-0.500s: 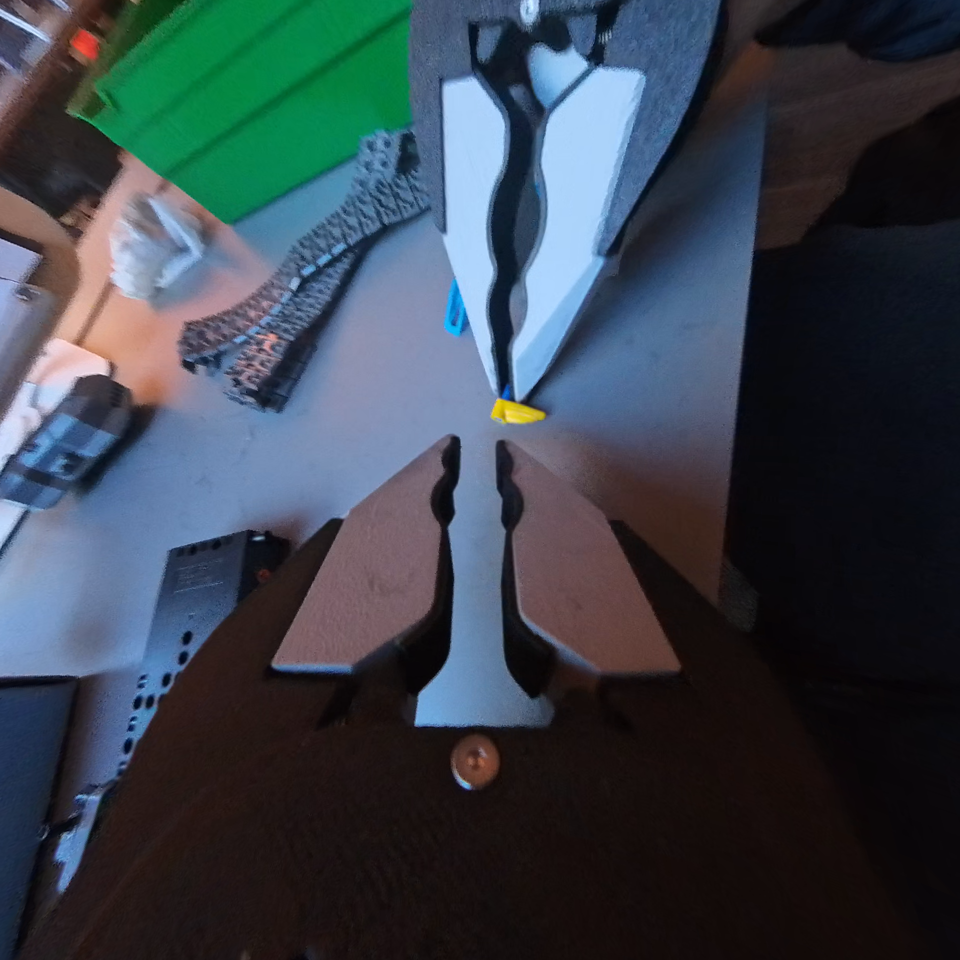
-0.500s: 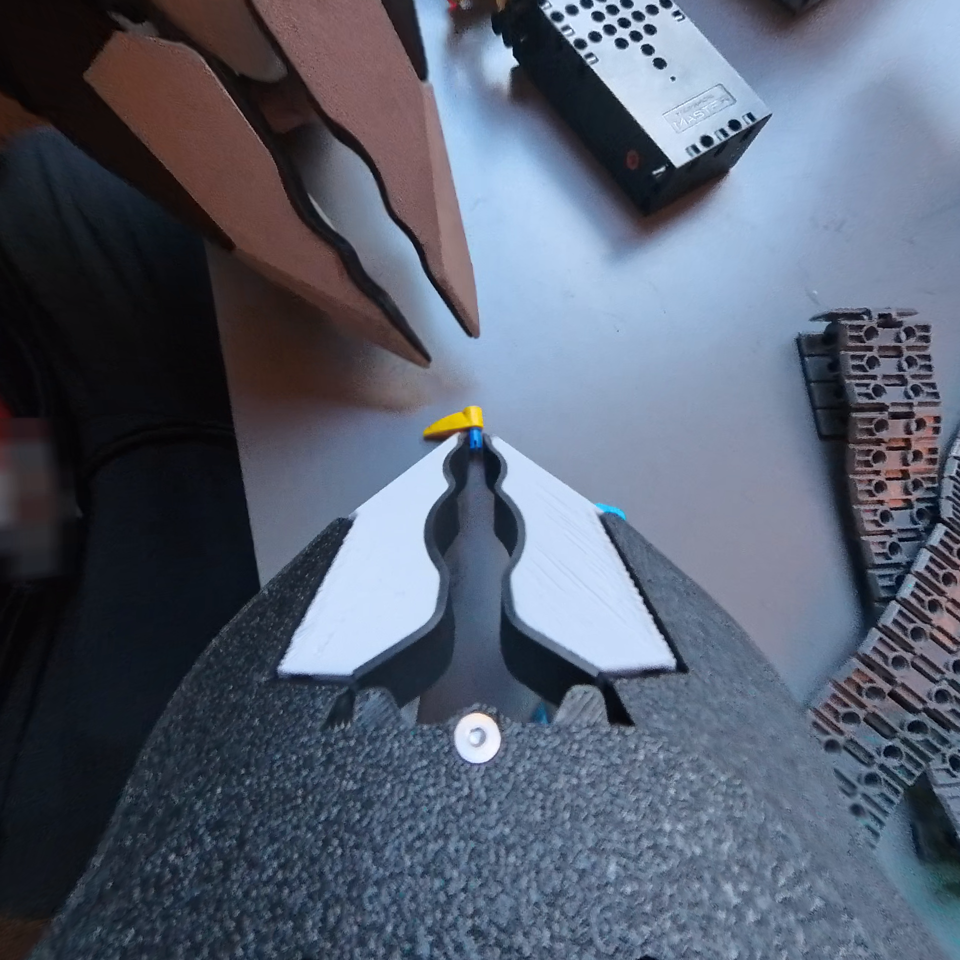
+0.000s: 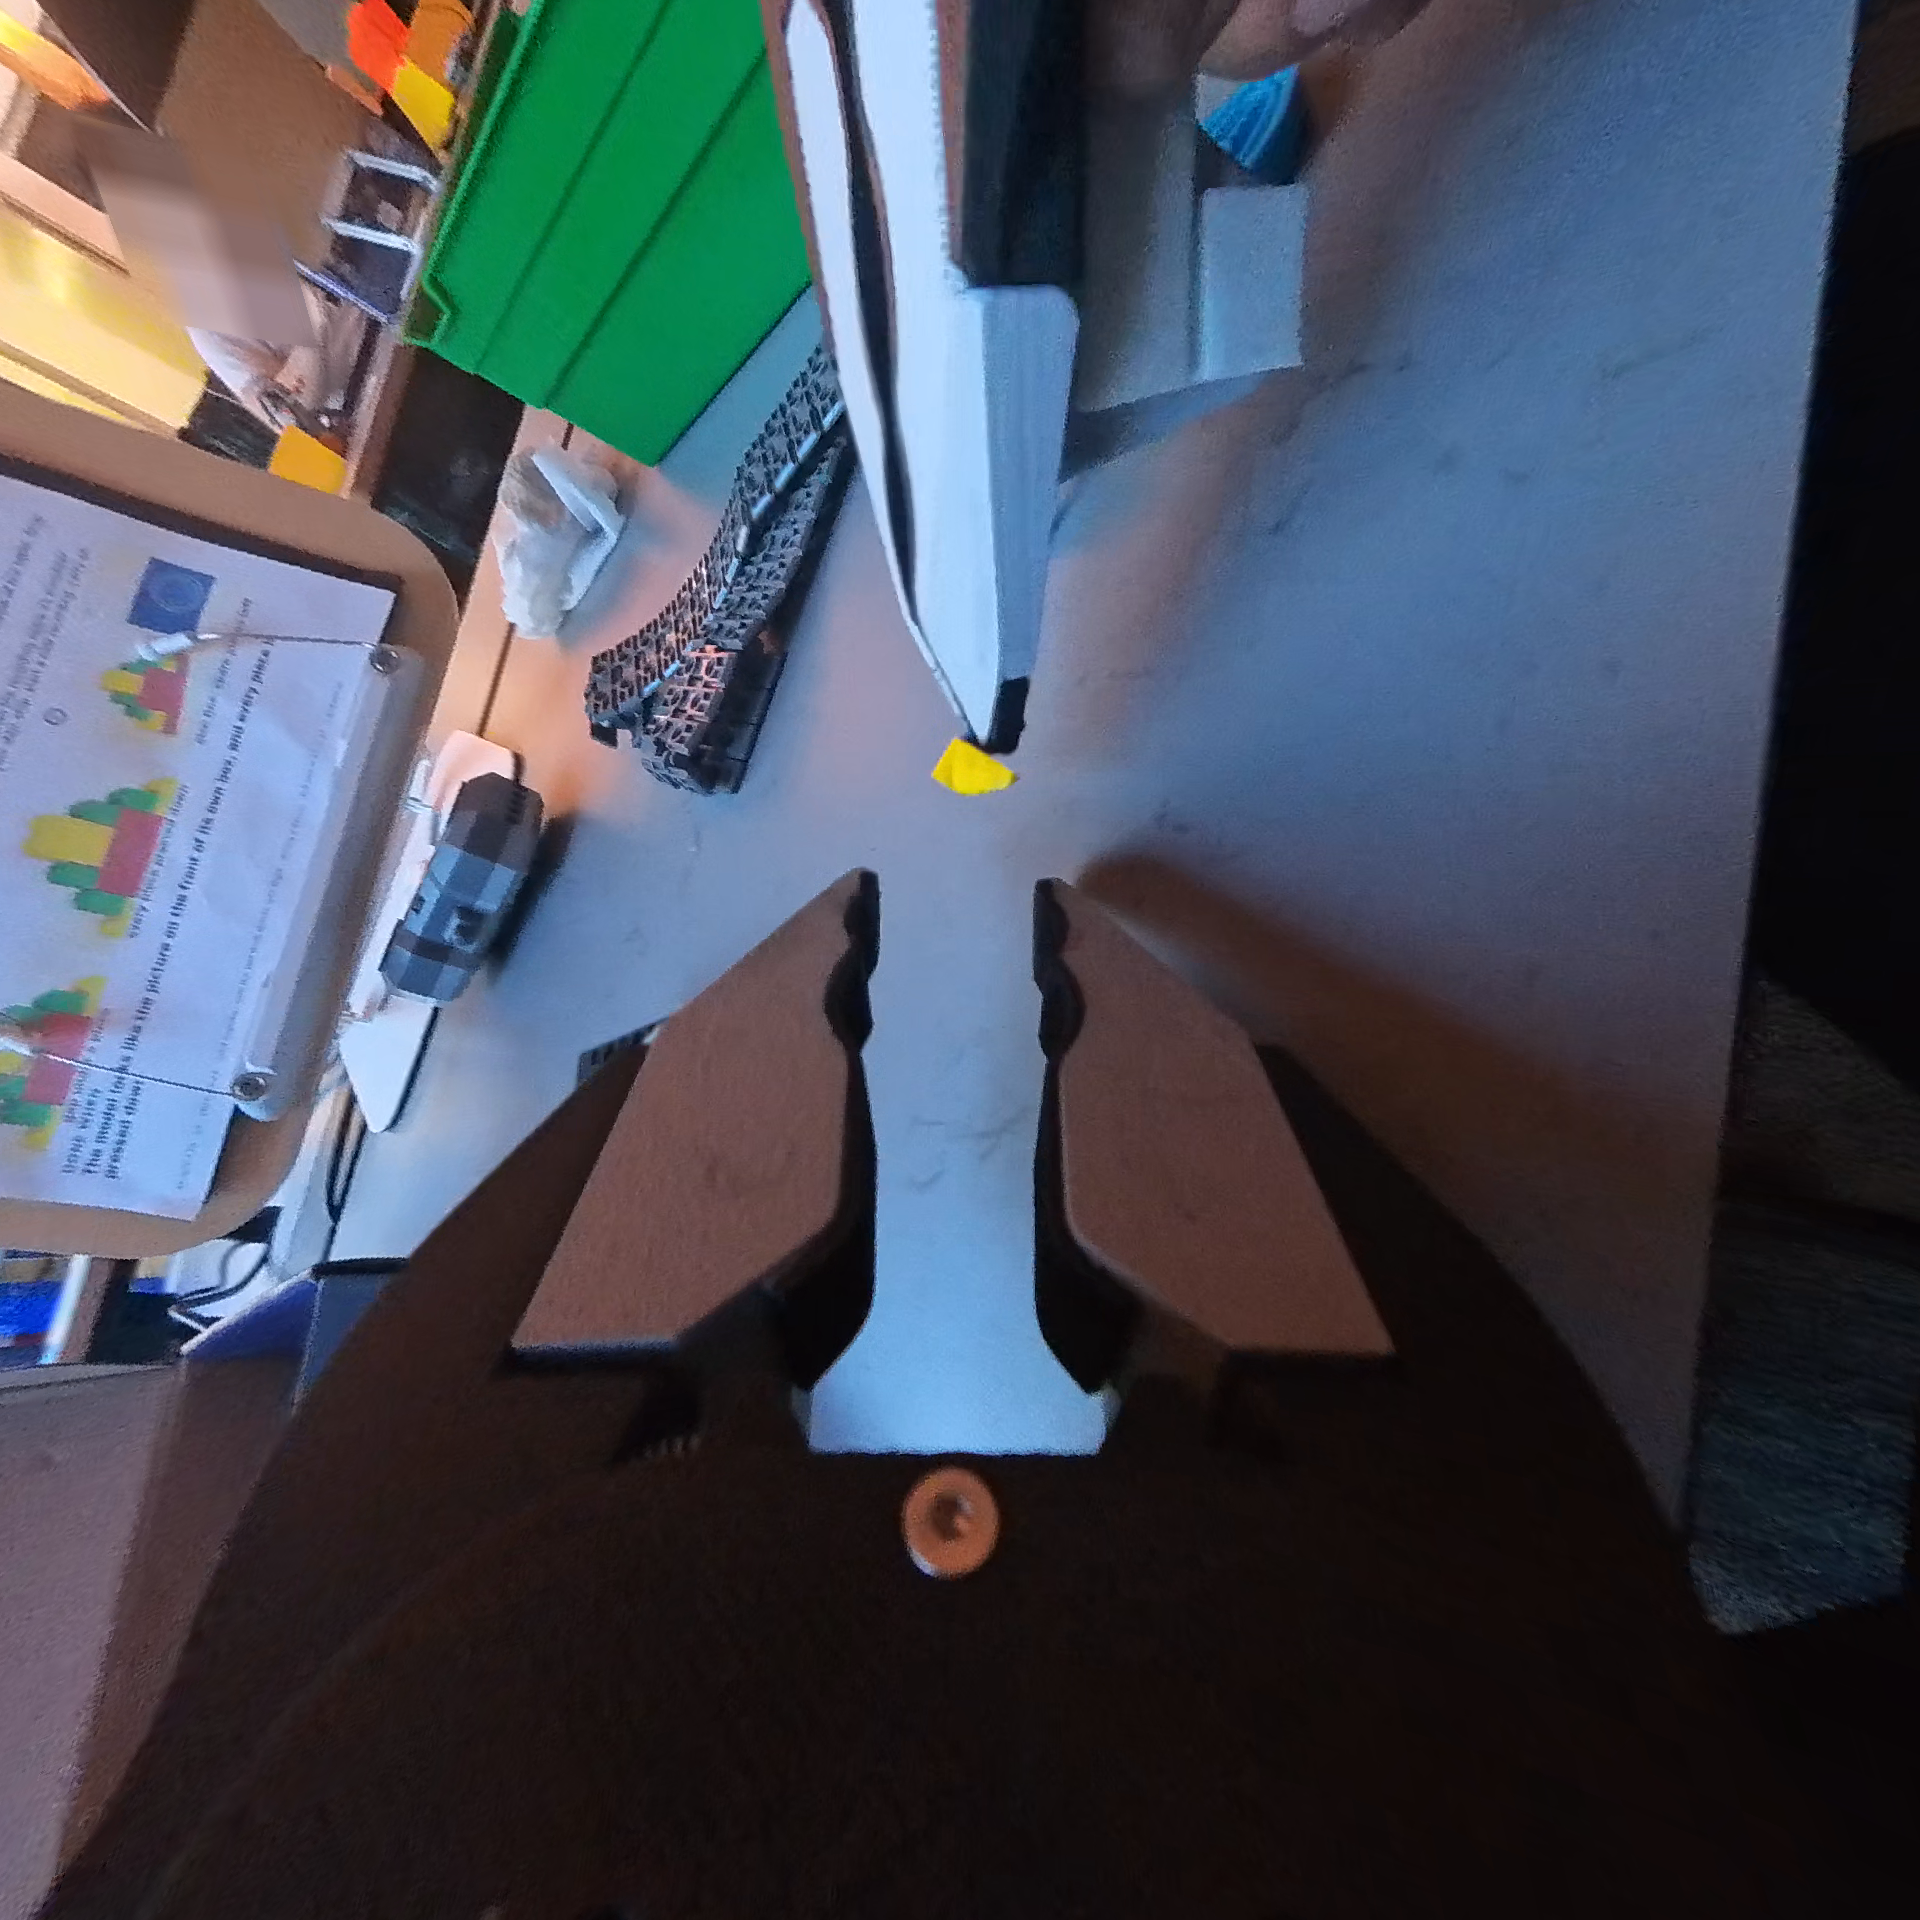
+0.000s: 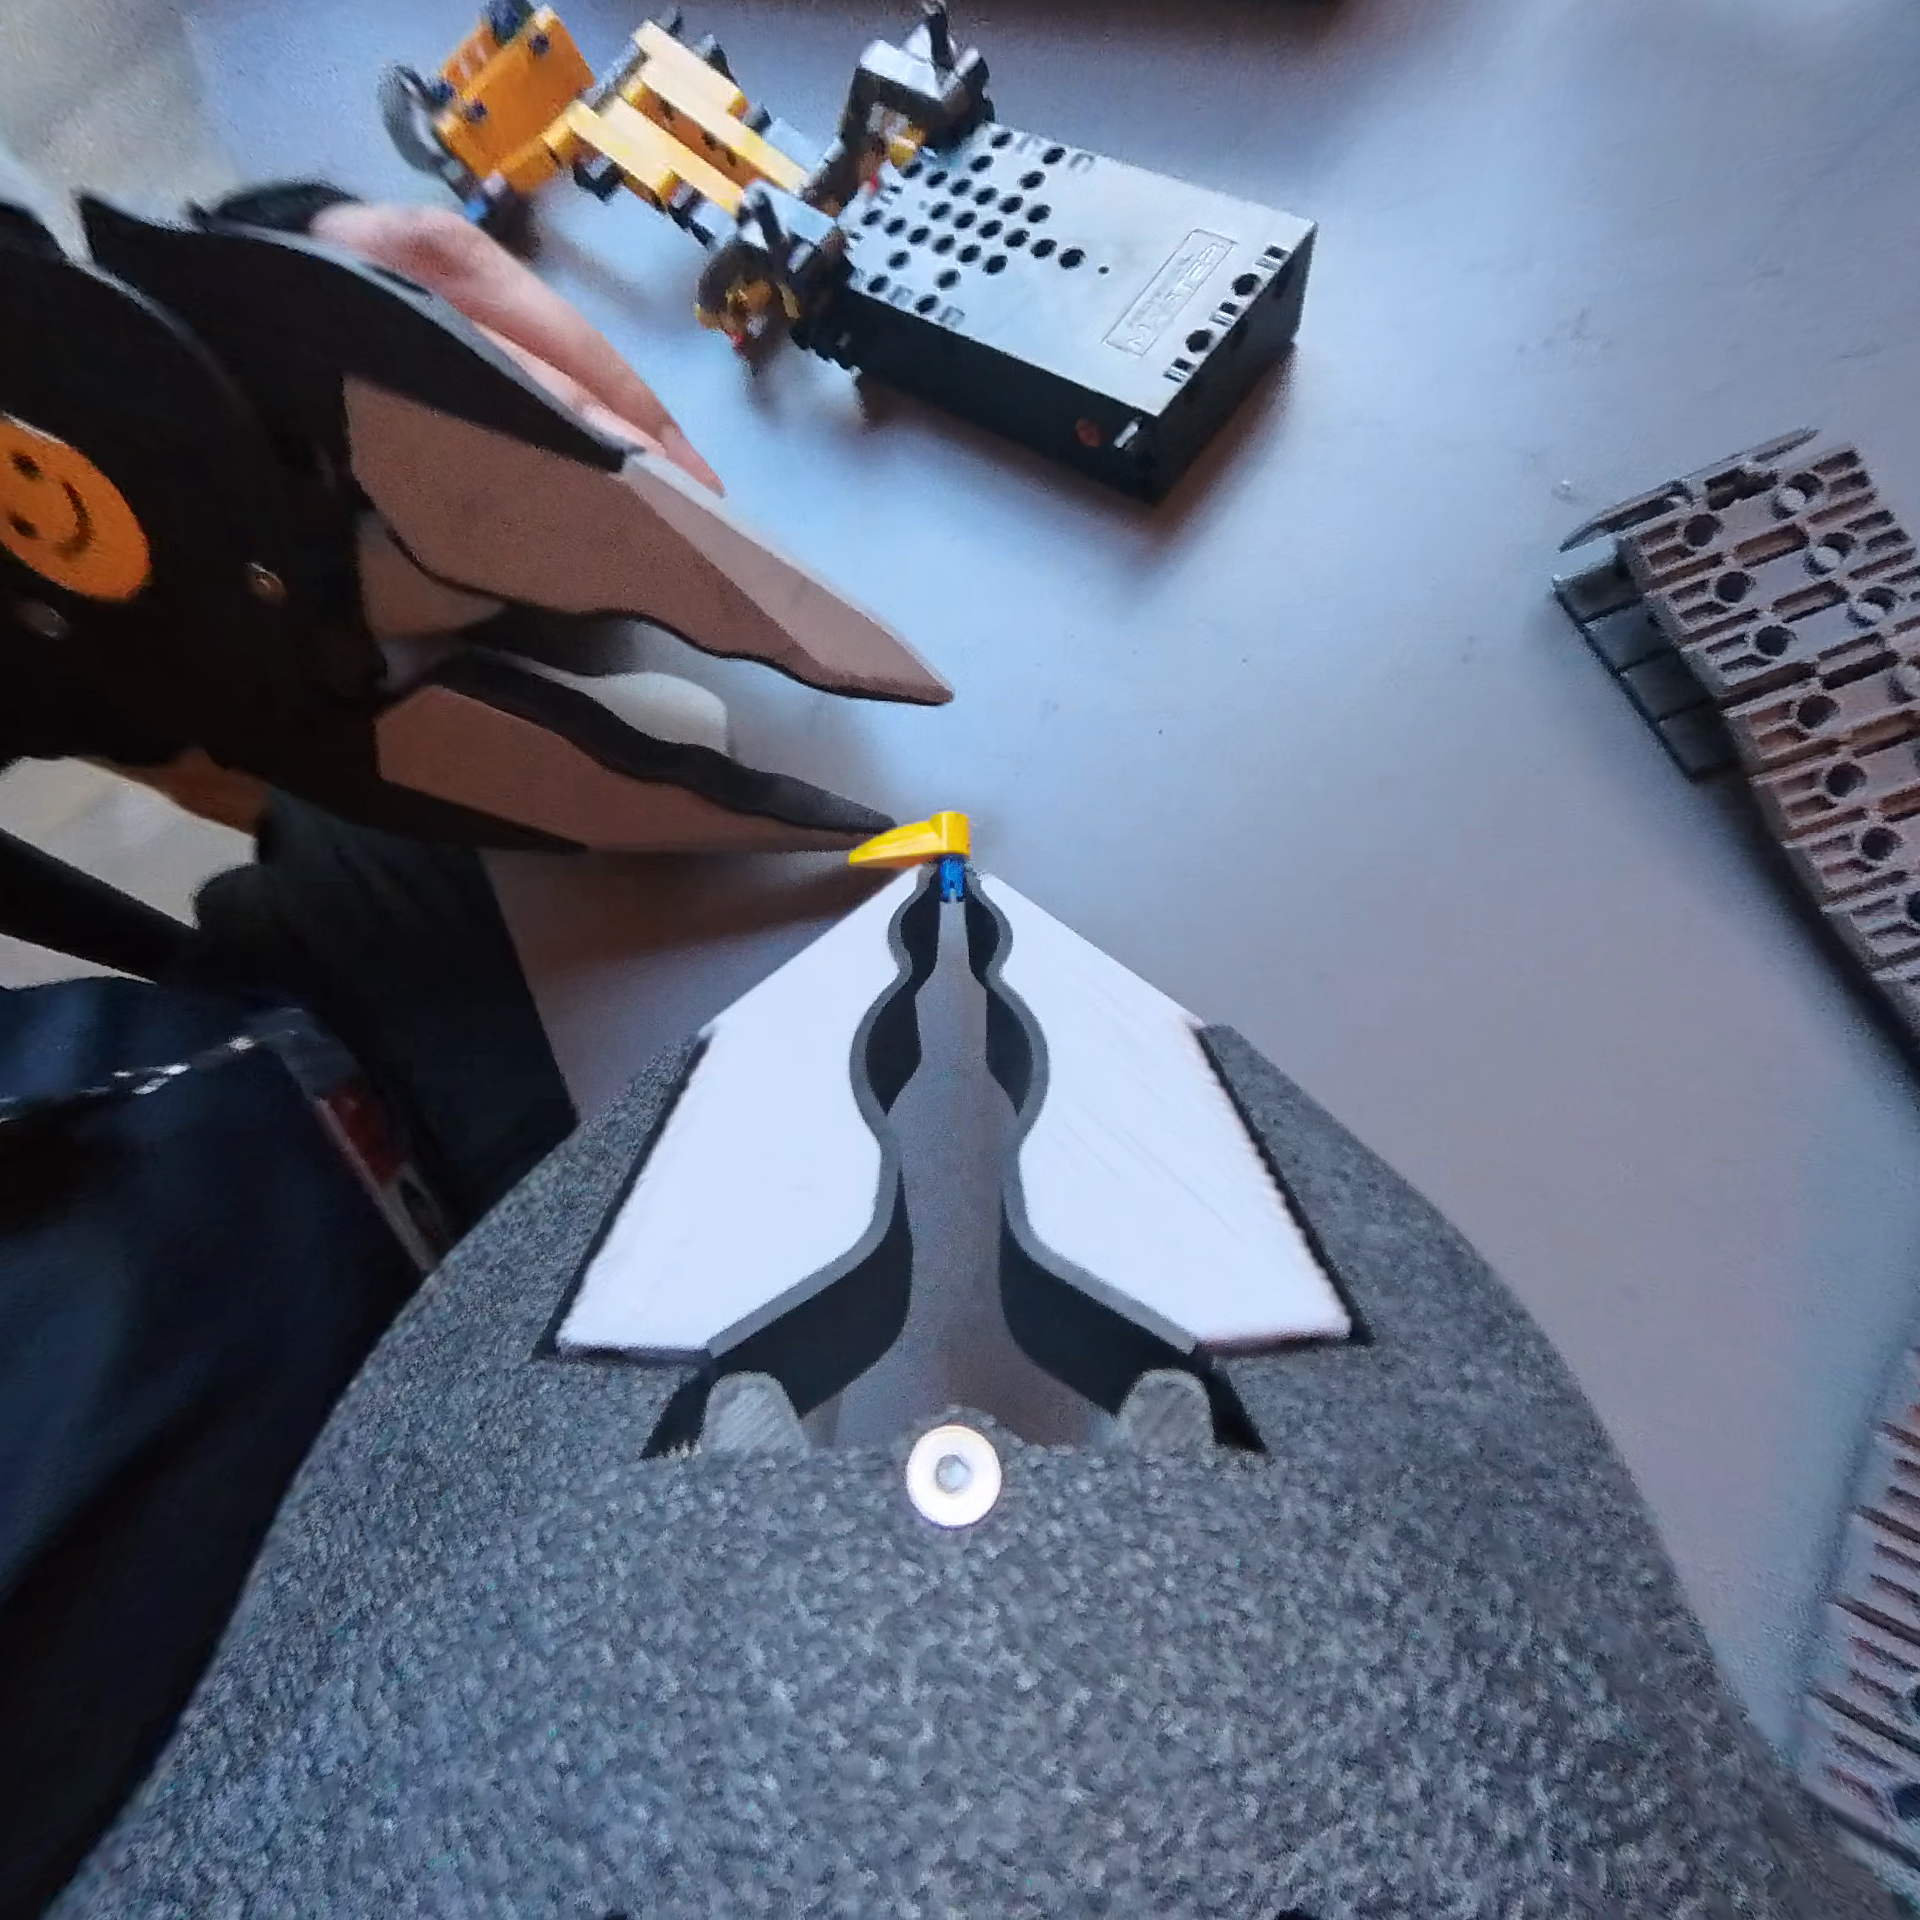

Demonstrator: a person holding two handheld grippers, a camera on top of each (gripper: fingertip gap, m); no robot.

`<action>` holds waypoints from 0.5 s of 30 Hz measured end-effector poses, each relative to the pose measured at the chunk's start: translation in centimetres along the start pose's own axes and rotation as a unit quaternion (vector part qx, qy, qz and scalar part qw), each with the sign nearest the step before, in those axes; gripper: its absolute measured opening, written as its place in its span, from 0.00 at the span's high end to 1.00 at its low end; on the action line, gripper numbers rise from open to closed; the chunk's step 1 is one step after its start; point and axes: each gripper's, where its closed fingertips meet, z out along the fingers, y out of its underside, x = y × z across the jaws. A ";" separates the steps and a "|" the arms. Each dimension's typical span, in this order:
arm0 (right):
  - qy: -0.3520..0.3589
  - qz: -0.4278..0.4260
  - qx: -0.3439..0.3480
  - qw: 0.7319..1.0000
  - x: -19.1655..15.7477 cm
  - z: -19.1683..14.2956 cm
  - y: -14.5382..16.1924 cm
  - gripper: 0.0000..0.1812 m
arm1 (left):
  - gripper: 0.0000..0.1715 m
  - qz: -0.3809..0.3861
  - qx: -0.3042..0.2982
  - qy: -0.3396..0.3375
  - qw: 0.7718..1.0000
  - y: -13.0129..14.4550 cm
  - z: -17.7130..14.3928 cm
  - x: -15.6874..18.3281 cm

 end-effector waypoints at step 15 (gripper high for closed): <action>-0.031 0.021 0.007 0.999 -1.3 0.8 0.0 1.00 | 0.97 0.142 0.012 -0.067 0.988 -1.3 -0.4 0.6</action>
